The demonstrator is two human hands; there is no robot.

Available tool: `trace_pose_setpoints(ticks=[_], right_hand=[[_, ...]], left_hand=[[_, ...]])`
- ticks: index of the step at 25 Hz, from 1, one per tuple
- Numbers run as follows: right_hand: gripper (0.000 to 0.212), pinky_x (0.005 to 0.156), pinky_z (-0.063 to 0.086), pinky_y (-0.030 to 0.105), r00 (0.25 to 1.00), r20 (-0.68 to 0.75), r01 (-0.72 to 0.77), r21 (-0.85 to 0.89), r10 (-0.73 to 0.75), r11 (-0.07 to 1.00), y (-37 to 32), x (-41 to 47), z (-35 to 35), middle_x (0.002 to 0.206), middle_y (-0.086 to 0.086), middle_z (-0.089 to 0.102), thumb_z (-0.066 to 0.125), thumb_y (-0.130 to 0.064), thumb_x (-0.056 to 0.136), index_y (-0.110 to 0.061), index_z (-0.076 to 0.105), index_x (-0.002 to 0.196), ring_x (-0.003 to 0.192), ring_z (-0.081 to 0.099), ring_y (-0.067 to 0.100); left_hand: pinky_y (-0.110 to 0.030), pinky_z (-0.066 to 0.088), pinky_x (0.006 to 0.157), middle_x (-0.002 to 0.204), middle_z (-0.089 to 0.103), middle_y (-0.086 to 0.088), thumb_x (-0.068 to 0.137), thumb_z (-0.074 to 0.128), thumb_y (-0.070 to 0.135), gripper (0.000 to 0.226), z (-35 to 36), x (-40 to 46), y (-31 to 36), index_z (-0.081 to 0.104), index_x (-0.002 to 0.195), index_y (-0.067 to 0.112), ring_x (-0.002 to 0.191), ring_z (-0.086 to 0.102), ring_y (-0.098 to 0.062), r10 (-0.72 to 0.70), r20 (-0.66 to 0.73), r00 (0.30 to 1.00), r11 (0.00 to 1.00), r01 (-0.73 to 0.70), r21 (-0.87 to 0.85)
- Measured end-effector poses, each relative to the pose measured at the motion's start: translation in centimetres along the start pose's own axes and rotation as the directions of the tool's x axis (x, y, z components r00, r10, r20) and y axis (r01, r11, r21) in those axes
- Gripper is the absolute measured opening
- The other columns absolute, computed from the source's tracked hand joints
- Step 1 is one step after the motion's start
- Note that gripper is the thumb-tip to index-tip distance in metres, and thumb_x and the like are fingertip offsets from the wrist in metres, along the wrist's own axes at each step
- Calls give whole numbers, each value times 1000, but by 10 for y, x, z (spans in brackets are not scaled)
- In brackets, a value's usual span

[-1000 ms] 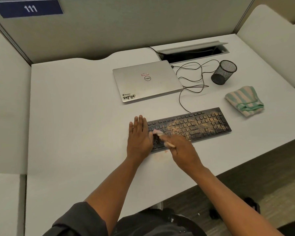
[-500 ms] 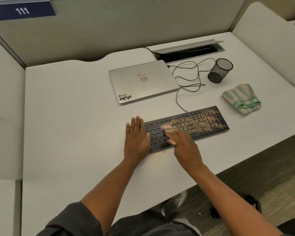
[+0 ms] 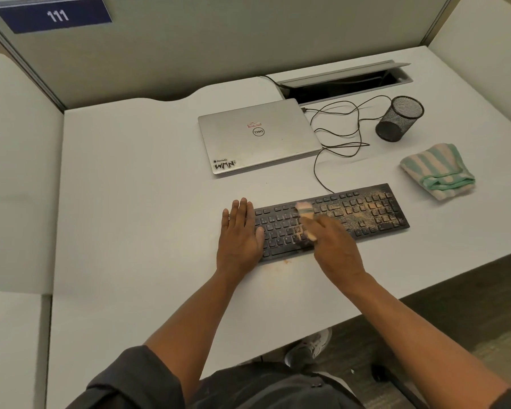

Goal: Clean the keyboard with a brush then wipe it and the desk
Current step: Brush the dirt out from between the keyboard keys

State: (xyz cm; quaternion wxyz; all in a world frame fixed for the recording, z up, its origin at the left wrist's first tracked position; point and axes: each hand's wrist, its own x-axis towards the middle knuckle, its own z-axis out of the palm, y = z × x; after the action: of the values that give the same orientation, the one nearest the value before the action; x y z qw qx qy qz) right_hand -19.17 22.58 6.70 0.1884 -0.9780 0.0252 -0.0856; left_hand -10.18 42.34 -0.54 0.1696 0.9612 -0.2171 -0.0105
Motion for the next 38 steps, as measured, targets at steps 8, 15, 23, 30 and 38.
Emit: trace_pose_setpoints(ticks=[8,15,23,30,38], right_hand=[[42,54,52,39,998,40,48,-18,-47,999,1,-4,-2,101,16,67,66,9,84,-6,68,122,82,58,31],[36,72,50,38,975,140,157,111,-172,981,-8,19,-3,99,8,67,65,0,88,-13,70,121,90,56,26],[33,79,44,34,969,218,89,123,-115,988,-5,29,-22,105,7,68,64,-7,94,-18,70,125,96,55,26],[23,78,46,23,908,418,-96,228,-8,969,-9,52,-50,105,-6,74,62,-11,97,-22,76,112,86,62,6],[25,62,55,30,924,318,-319,340,211,885,-22,64,-38,69,-2,73,49,-18,99,-14,72,94,63,67,12]], left_hand=[[-42,-3,127,167,20,-15,98,17,42,72,0,-1,0,23,159,3,156,11,-29,-2,2,1000,1000,2,4],[-43,-2,128,167,20,-16,99,17,42,72,1,-1,-1,22,159,3,156,11,-29,-1,12,1000,1000,1,4],[-44,-1,128,166,22,-16,97,16,42,74,0,-1,0,23,159,2,156,12,-30,-3,4,1000,1000,3,0],[-43,-2,128,167,20,-15,97,14,43,74,0,-2,0,21,159,3,156,10,-29,1,2,1000,1000,-1,7],[-45,0,128,166,22,-17,97,14,43,75,0,-2,0,22,159,2,156,13,-30,2,1,1000,1000,-2,7]])
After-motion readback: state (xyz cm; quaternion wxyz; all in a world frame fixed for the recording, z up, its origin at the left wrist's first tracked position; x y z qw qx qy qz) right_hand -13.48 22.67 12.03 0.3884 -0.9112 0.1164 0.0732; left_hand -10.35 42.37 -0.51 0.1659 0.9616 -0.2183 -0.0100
